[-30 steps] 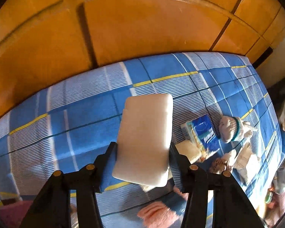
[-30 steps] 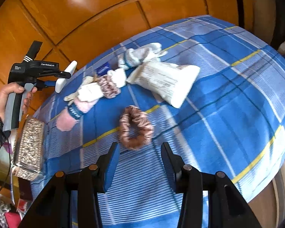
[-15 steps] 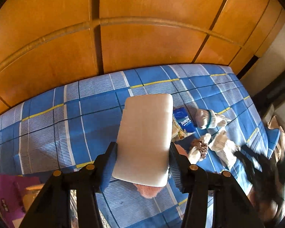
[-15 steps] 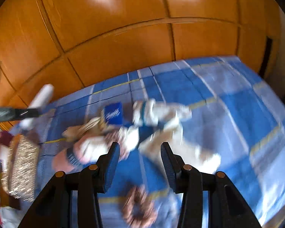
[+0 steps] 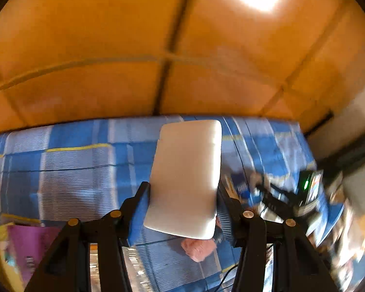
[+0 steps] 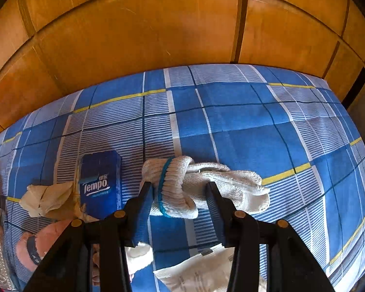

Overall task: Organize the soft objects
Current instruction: 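Lift the sponge with the left gripper while the right gripper grasps the white glove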

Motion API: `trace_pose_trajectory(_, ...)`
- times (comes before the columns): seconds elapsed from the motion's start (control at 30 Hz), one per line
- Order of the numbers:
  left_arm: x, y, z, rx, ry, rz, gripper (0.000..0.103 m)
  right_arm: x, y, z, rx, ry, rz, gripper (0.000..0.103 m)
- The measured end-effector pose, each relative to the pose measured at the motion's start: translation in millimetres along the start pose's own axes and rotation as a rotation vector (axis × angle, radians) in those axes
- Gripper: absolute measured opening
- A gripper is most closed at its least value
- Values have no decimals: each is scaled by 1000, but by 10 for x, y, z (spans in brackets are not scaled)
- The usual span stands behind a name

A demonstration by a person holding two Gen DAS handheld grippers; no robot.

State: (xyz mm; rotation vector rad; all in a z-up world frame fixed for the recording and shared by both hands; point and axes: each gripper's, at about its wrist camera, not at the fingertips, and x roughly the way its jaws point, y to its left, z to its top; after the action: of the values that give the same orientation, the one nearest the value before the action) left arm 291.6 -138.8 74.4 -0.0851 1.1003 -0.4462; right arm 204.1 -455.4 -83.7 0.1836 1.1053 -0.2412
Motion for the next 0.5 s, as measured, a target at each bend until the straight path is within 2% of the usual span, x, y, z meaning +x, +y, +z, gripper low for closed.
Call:
trace_pose_trajectory(0.1, -394, 395, 131, -64, -72, 41, 53, 29, -37, 6, 12, 6, 15, 45)
trace_pose_trajectory(0.27, -1023, 1258, 145, -151, -164, 177, 53, 61, -56, 3, 33, 16, 19, 47)
trace_pose_trajectory(0.37, -1380, 1934, -94, -253, -208, 241, 54, 101, -39, 39, 47, 36, 3, 48)
trace_pose_trajectory(0.5, -1587, 2615, -629, -360, -210, 309, 54, 130, -6, 71, 53, 45, -23, 50)
